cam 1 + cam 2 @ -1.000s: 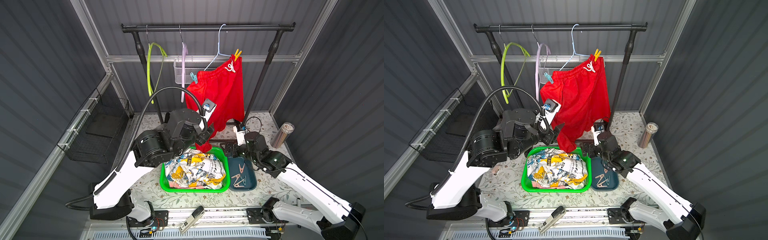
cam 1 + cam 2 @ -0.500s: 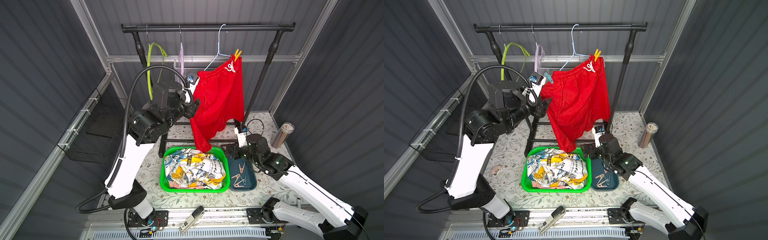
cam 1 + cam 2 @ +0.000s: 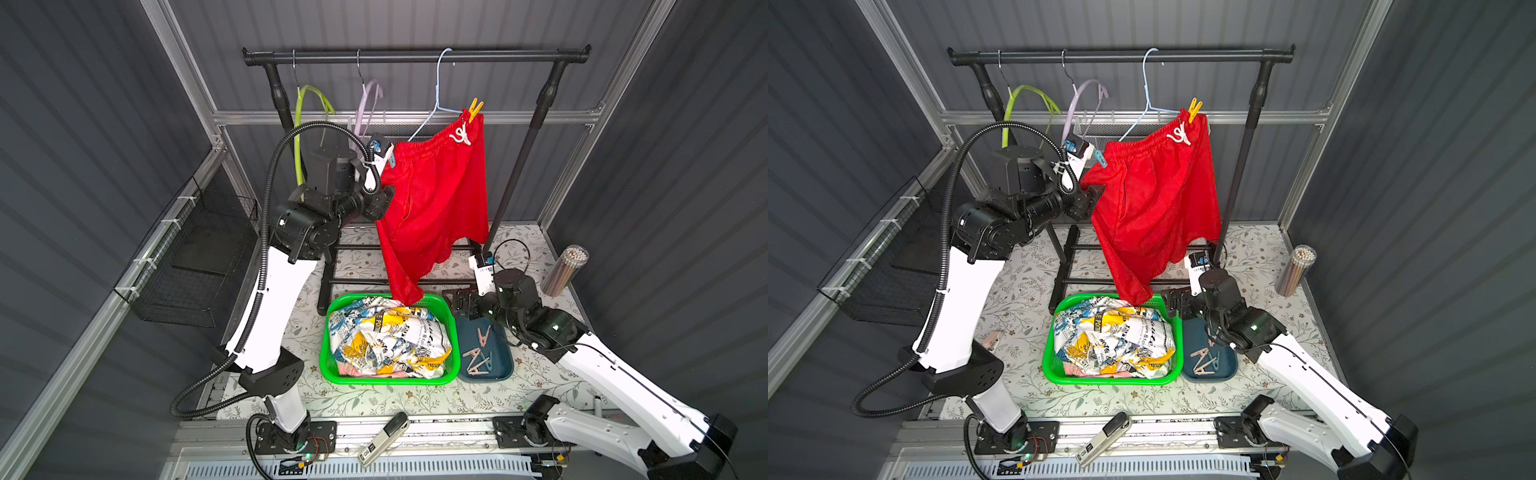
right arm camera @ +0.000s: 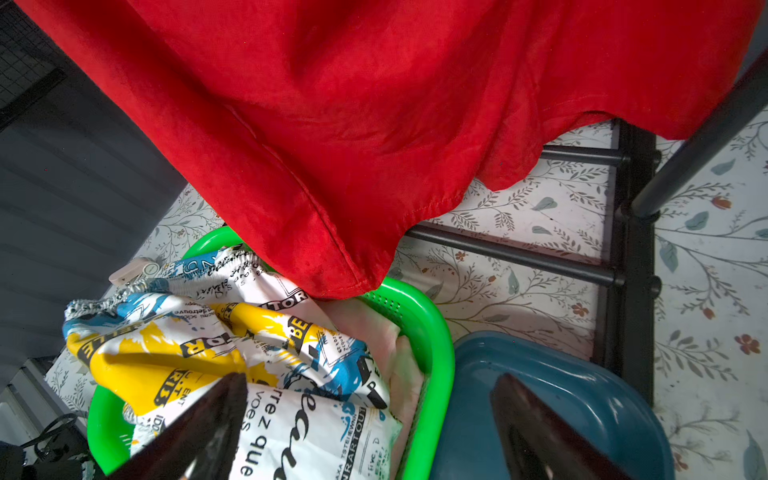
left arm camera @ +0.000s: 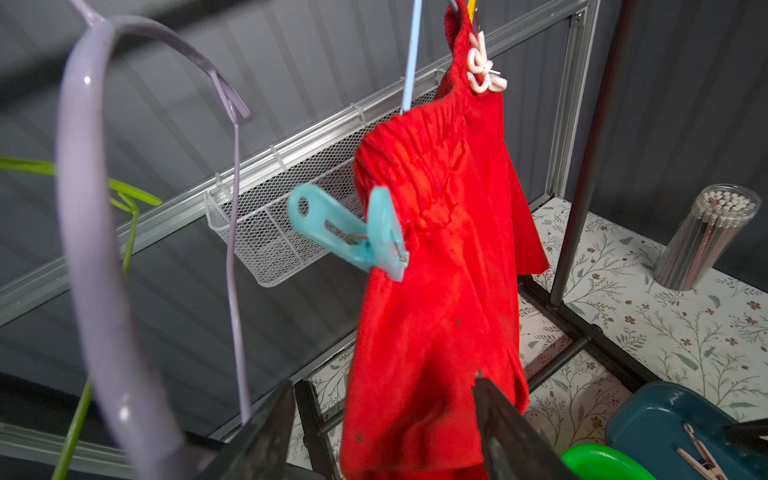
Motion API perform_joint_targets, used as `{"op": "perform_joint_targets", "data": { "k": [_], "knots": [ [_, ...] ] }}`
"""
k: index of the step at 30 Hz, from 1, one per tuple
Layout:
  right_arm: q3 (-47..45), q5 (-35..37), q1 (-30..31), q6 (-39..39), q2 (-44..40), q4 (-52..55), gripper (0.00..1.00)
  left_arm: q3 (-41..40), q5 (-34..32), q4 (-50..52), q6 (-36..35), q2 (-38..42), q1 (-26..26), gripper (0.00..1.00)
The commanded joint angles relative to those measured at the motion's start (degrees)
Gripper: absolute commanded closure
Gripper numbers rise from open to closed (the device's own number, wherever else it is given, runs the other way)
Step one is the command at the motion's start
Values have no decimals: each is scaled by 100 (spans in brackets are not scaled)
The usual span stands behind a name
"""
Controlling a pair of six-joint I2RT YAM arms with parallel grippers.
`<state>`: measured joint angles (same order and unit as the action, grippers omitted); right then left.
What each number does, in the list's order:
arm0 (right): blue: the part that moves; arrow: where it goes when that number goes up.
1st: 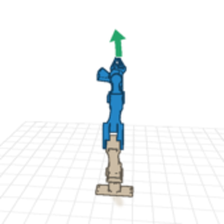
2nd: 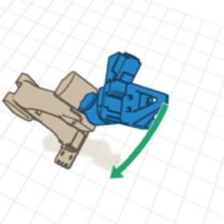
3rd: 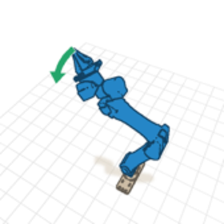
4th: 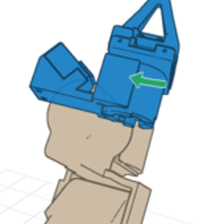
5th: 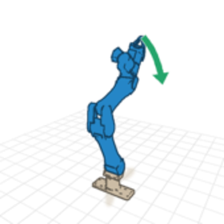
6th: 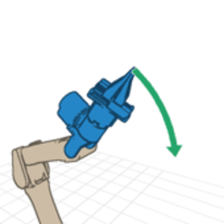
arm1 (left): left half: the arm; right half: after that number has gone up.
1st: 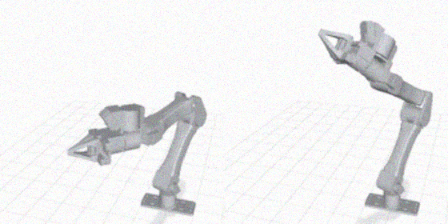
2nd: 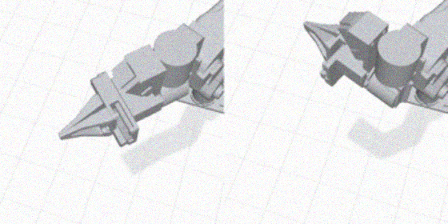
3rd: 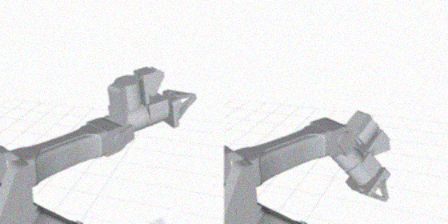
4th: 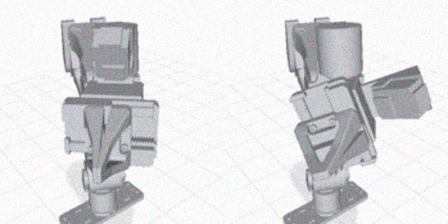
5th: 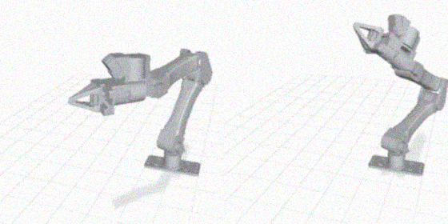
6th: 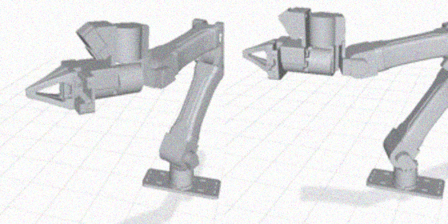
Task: Remove the clothespins securing shorts to the hanger
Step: Pick up the hanger from the clothesline.
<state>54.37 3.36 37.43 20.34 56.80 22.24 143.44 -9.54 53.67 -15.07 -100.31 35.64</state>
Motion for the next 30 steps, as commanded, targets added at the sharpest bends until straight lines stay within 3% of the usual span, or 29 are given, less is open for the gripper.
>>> {"op": "perform_joint_targets", "data": {
  "k": [1, 8, 16, 30],
  "knots": [
    [-49, 8, -26, -80, 63, -183, 7, 62, 580, -198, -176, -27, -62, 33],
    [-32, -47, -25, -109, 117, -198, 10, -178, 856, -339, -141, -84, -66, 43],
    [-49, 25, -32, -142, 86, -176, 10, -743, 1343, -947, -15, 118, -63, 71],
    [-117, 56, -25, -125, 47, -176, 12, -1612, 1560, -2188, 779, 352, -58, 67]
  ]
}}
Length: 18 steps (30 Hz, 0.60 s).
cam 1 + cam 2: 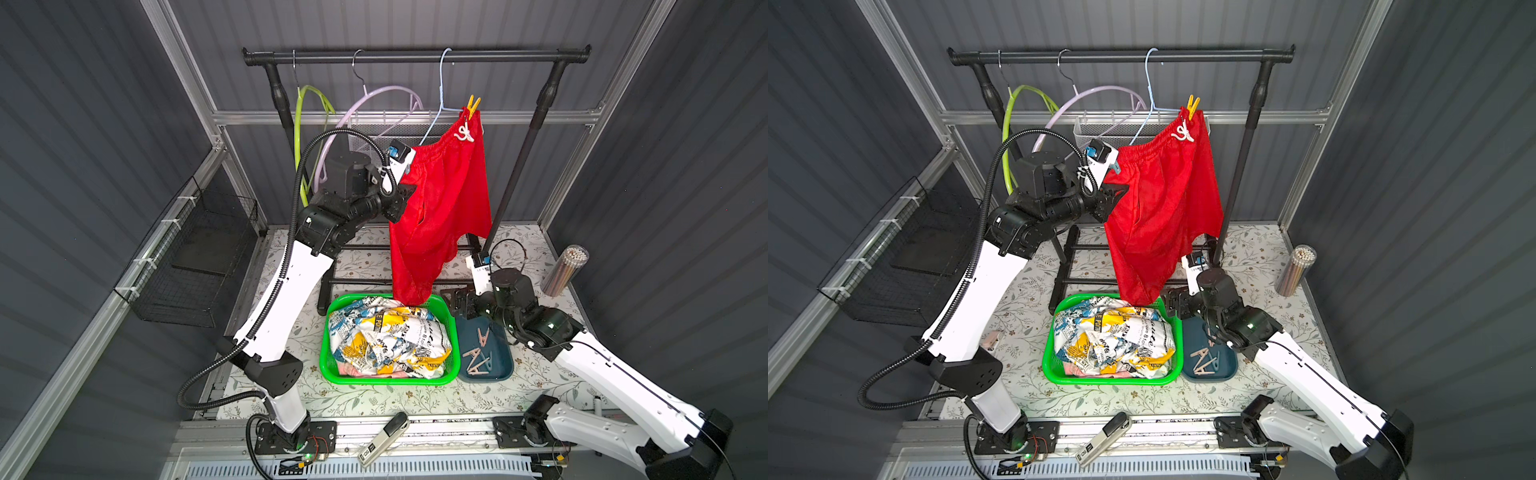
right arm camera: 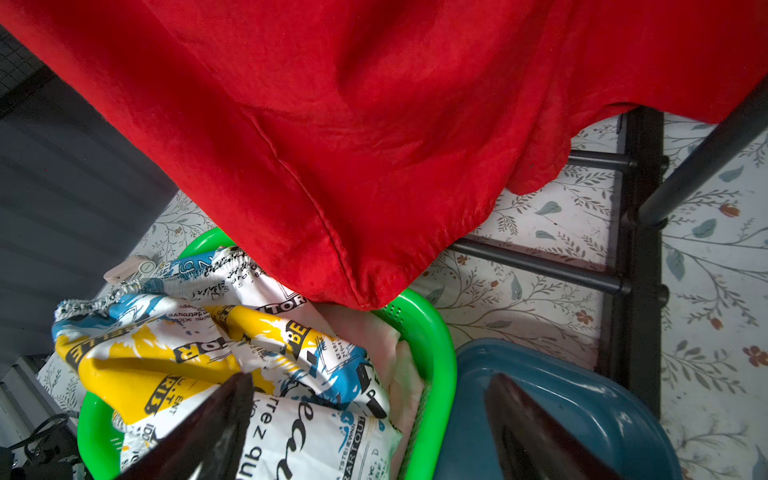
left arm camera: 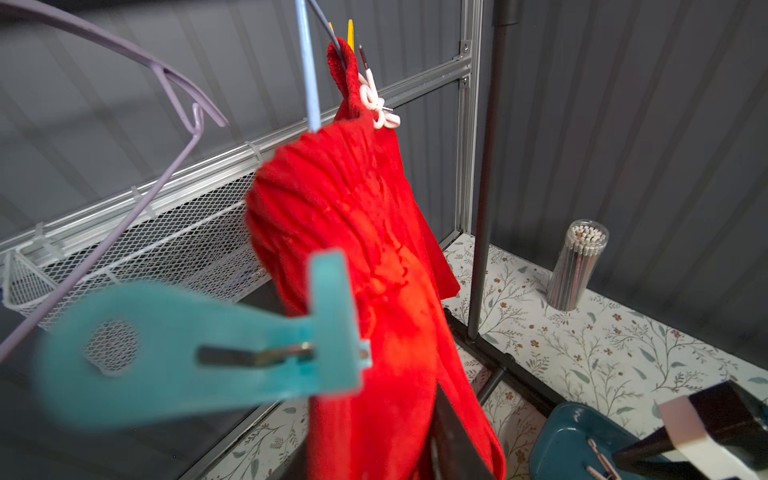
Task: Remove the clothespins securing shorts to the hanger
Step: Pick up the hanger from the clothesline.
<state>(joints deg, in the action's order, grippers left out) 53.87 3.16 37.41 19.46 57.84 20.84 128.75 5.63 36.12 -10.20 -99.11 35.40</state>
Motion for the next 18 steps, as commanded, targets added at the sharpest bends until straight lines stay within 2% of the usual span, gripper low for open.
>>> {"op": "perform_joint_targets", "data": {
  "k": [1, 6, 10, 15, 18],
  "knots": [
    [-76, 79, -23, -39, -54, -36, 12, -212, 3, -517, 330, 280, -35, 68],
    [-81, 53, -23, -35, -2, -36, 15, -386, -63, -679, 404, 462, -35, 70],
    [-71, 11, -23, -31, 59, -45, 17, -387, -154, -571, 400, 540, -35, 64],
    [-69, -26, -23, -30, 78, -54, 21, -452, -298, -455, 330, 649, -33, 66],
    [-69, -26, -25, -30, 80, -49, 22, -486, -339, -450, 299, 700, -33, 74]
  ]
}}
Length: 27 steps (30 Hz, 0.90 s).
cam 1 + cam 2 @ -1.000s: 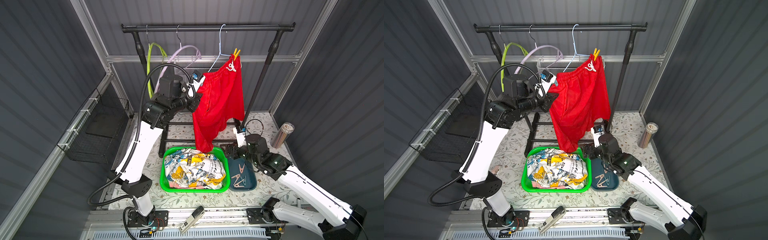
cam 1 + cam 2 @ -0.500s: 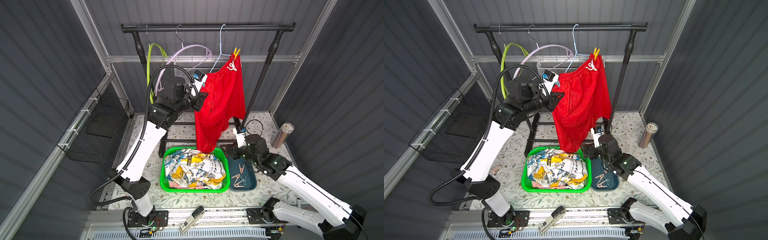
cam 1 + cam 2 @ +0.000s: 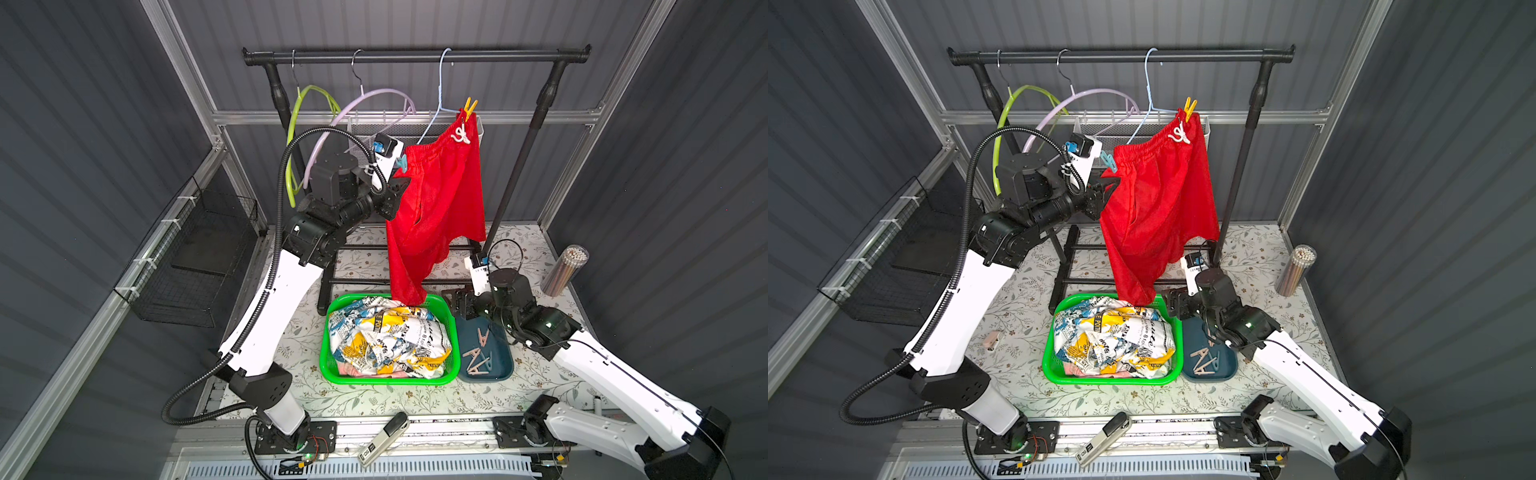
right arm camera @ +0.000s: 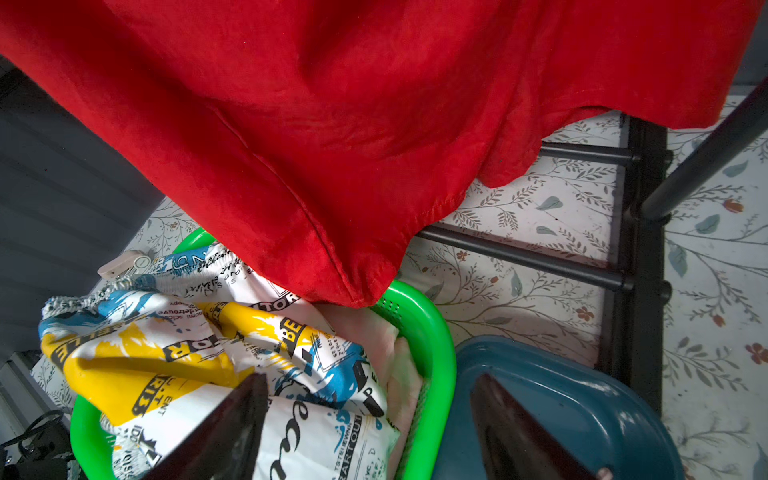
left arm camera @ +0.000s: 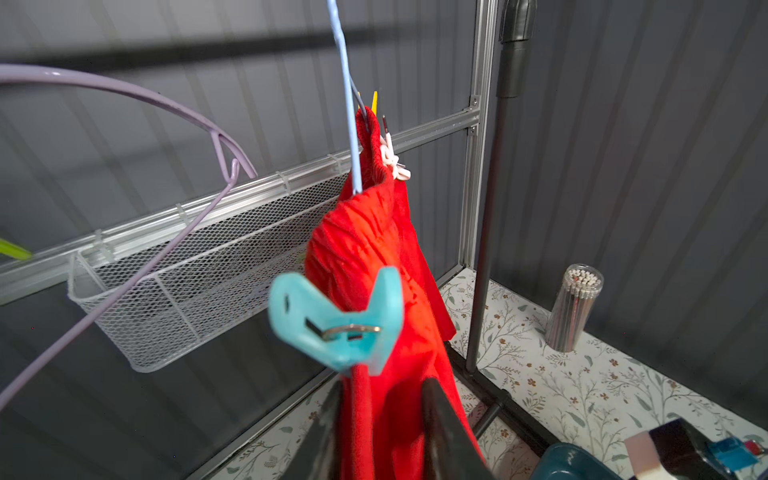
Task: Remove the clothespins securing shorts to the hanger
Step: Pick up the hanger from the clothesline.
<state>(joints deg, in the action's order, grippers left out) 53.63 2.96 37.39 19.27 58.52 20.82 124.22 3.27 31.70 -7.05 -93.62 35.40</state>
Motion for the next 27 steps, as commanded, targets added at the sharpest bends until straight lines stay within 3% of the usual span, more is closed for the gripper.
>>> {"op": "perform_joint_targets", "data": {
  "k": [1, 6, 9, 15, 21, 27],
  "knots": [
    [-45, -6, -20, -11, 18, -43, 23, 4, -107, 28, -24, 144, -33, 77],
    [-63, 3, -21, 15, 1, -43, 24, 133, -82, 183, -68, 34, -33, 88],
    [-80, 13, -21, 16, -34, -34, 24, 155, -113, 166, -77, -32, -33, 100],
    [-107, 131, -19, -36, -146, 1, 24, -134, -167, -420, 119, -21, -33, 100],
    [-116, 255, -18, -97, -252, 10, 24, -1157, -194, -2105, 700, 376, -33, 100],
    [-115, 310, -26, -90, -280, 36, 24, -1485, -118, -3072, 1043, 450, -33, 100]
  ]
}}
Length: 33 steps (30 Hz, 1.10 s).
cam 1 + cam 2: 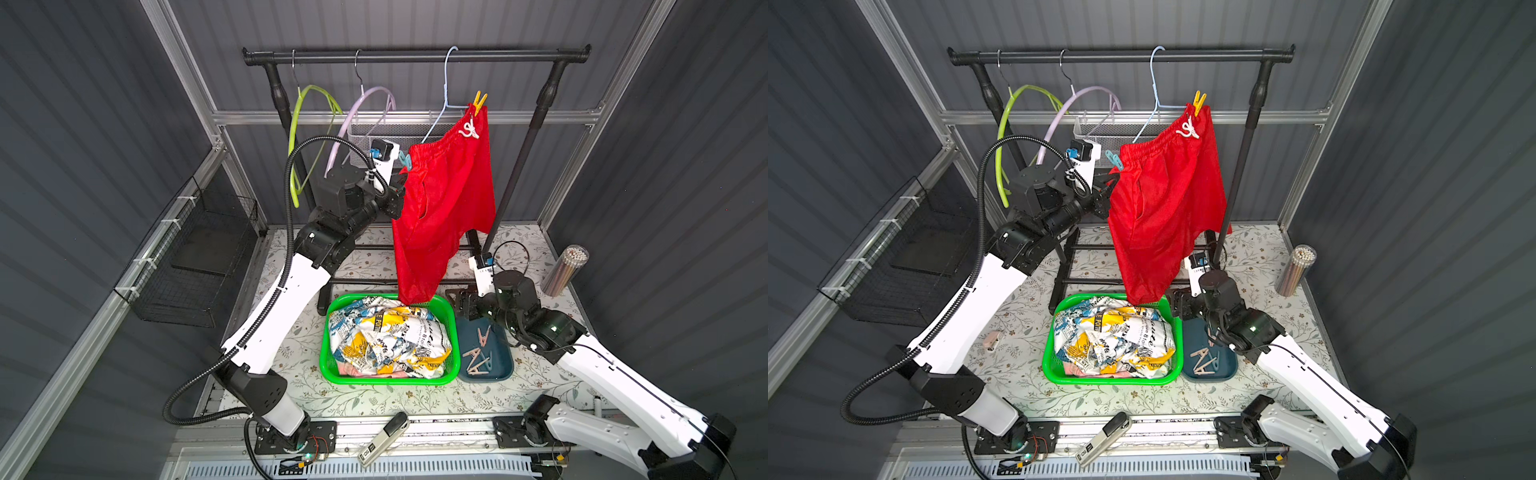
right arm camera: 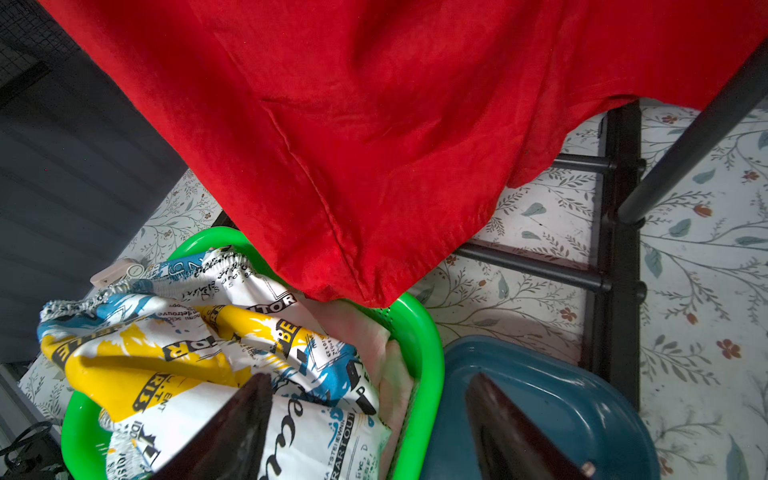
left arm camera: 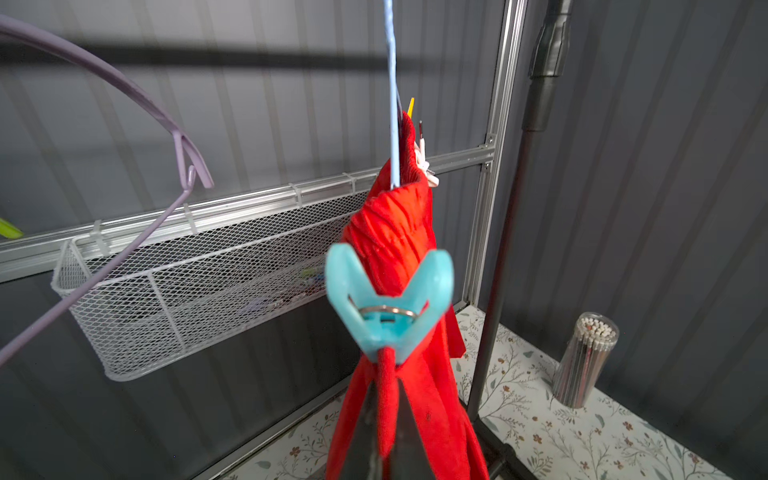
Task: Remove the clothespins securing shorts to the hanger
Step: Pick up the hanger from the clothesline.
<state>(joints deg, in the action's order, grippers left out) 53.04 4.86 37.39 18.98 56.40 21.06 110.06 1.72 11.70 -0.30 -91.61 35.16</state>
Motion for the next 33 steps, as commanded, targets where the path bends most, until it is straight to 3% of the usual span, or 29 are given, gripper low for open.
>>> {"op": "perform_joint_targets", "data": {
  "k": [1, 21, 33],
  "knots": [
    [-64, 128, -20, -53, -75, 11, 24, -104, 54, -1201, 415, 258, -2, 100],
    [-87, 324, -23, -60, -129, 56, 24, -661, 110, -2691, 667, 517, 26, 100],
    [5, 642, -46, -149, -118, 22, 25, -1036, 305, -2565, 603, 1102, 35, 100]
  ]
}}
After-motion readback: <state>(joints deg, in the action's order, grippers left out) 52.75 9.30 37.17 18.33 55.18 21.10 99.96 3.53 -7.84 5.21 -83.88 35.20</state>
